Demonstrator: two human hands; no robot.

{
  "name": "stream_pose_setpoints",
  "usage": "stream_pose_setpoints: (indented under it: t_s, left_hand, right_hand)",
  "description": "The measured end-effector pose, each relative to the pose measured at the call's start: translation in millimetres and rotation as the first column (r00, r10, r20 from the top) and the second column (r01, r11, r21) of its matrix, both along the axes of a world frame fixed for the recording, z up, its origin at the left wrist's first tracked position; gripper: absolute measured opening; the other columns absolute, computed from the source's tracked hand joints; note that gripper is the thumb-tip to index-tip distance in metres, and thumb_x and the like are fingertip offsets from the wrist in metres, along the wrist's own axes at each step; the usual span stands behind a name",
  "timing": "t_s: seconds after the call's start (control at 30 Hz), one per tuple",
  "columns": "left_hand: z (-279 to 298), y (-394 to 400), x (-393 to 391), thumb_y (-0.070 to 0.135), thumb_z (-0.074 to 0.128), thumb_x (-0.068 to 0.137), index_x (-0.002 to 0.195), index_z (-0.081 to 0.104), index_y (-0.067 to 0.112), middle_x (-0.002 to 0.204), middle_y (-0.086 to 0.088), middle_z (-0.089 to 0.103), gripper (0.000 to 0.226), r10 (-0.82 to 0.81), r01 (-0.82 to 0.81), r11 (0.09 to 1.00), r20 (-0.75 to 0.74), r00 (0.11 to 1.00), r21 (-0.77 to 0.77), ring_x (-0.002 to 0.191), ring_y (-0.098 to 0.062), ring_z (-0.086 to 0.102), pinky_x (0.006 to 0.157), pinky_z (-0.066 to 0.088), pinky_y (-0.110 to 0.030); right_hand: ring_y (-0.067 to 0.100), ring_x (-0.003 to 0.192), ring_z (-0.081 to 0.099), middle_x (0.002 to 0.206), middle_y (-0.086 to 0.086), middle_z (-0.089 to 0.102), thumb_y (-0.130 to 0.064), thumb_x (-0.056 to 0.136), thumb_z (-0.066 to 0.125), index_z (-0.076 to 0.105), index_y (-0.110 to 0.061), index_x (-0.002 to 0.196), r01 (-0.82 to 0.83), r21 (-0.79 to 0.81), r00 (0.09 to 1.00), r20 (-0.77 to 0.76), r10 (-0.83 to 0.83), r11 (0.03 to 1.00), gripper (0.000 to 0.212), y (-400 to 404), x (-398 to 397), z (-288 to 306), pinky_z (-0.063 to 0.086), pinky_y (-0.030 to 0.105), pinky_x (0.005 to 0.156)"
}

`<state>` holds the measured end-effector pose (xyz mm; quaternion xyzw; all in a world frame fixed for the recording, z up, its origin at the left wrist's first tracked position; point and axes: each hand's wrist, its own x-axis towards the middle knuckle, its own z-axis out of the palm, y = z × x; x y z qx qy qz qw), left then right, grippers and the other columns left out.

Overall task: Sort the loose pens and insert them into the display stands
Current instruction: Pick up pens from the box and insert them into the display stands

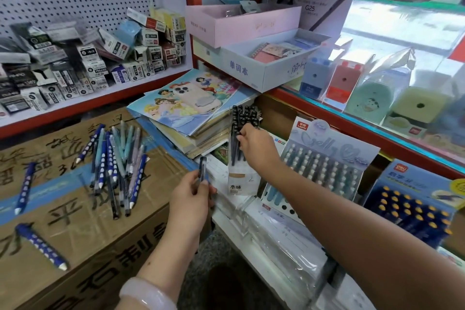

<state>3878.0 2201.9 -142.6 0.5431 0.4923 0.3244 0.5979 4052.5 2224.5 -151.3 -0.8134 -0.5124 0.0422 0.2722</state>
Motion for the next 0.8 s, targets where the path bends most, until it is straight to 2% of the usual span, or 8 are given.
stream_pose_setpoints:
  t_s: [0.13,0.2,0.27,0.4,0.5,0.6,0.67,0.8]
  left_hand:
    - [2.7,-1.1,-2.2,0.014,0.036,0.100,0.095,0.052,0.026,0.077,-0.002,0.060,0.021,0.006,-0.005,0.999,0.022,1.000,-0.036,0.060,-0.011,0.047,0.046,0.041,-0.016]
    - [2.5,-1.6,-1.4,0.014,0.034,0.100,0.099,0.053,0.018,0.080,-0.001,0.063,0.019,0.001,-0.001,1.000,0.008,1.000,-0.030,0.063,-0.012,0.048,0.053,0.041,-0.021]
    - [1.4,-2.8,0.2,0.013,0.035,0.100,0.101,0.051,0.015,0.083,-0.002,0.064,0.016,-0.003,0.003,1.000,0.015,1.000,-0.021,0.065,-0.012,0.049,0.058,0.041,-0.023]
    - [-1.4,-5.3,2.0,0.012,0.037,0.099,0.094,0.049,0.015,0.088,-0.006,0.066,0.014,-0.041,0.040,0.999,0.019,0.999,0.014,0.064,-0.014,0.050,0.061,0.041,-0.026]
    - [-1.4,-7.7,2.8,0.011,0.037,0.099,0.094,0.049,0.014,0.089,-0.008,0.067,0.014,-0.078,0.078,0.997,0.029,0.997,0.020,0.060,-0.012,0.050,0.058,0.041,-0.023]
    - [-1.3,-7.3,0.8,0.014,0.039,0.099,0.095,0.050,0.015,0.091,-0.007,0.067,0.012,-0.085,0.085,0.996,0.056,0.995,0.001,0.066,-0.013,0.055,0.062,0.045,-0.024]
    - [-2.0,-3.9,-3.5,0.021,0.043,0.097,0.103,0.052,0.017,0.096,-0.001,0.064,0.011,-0.116,0.119,0.990,-0.052,0.992,0.069,0.078,-0.011,0.057,0.068,0.044,-0.025]
    - [-5.6,4.5,-12.3,0.027,0.048,0.095,0.129,0.043,0.018,0.121,0.001,0.053,0.036,-0.147,0.280,0.914,-0.403,0.903,0.294,0.105,-0.012,0.051,0.079,0.038,-0.023]
  right_hand:
    - [0.032,0.082,0.063,0.087,0.016,0.068,-0.026,0.095,0.051,0.058,-0.003,0.094,0.038,-0.028,0.999,-0.029,-0.038,0.999,0.023,-3.7,4.2,8.8,0.052,0.042,0.075]
    - [0.026,0.078,0.064,0.084,0.011,0.069,-0.028,0.094,0.054,0.061,-0.007,0.095,0.094,0.058,0.994,-0.056,-0.091,0.994,0.022,-11.6,1.9,15.0,0.053,0.039,0.074]
    - [0.022,0.073,0.065,0.080,0.008,0.069,-0.027,0.093,0.055,0.063,-0.010,0.093,0.053,0.129,0.984,-0.178,-0.030,0.990,0.019,-21.2,-7.2,22.4,0.055,0.038,0.071]
    - [0.001,0.065,0.059,0.077,-0.002,0.065,-0.022,0.095,0.052,0.065,-0.010,0.095,-0.224,0.091,0.803,-0.547,0.236,0.970,0.019,-37.7,-35.9,35.3,0.053,0.019,0.064]
    - [-0.003,0.059,0.055,0.072,-0.005,0.059,-0.017,0.094,0.053,0.065,-0.009,0.095,-0.263,0.102,0.719,-0.643,0.265,0.959,0.014,-41.7,-44.5,36.3,0.048,0.010,0.058]
    - [0.004,0.062,0.057,0.072,0.000,0.061,-0.018,0.093,0.055,0.063,-0.011,0.090,-0.223,0.122,0.694,-0.677,0.245,0.967,0.011,-42.0,-43.5,38.1,0.050,0.017,0.063]
    - [0.011,0.067,0.060,0.075,0.004,0.063,-0.018,0.094,0.054,0.061,-0.008,0.096,-0.171,0.161,0.719,-0.655,0.235,0.972,0.012,-40.8,-36.9,43.7,0.054,0.021,0.066]
    - [0.012,0.068,0.066,0.080,0.005,0.065,-0.017,0.094,0.051,0.057,-0.004,0.107,0.025,0.280,0.857,-0.500,0.123,0.960,0.019,-38.4,-6.8,60.9,0.057,0.022,0.067]
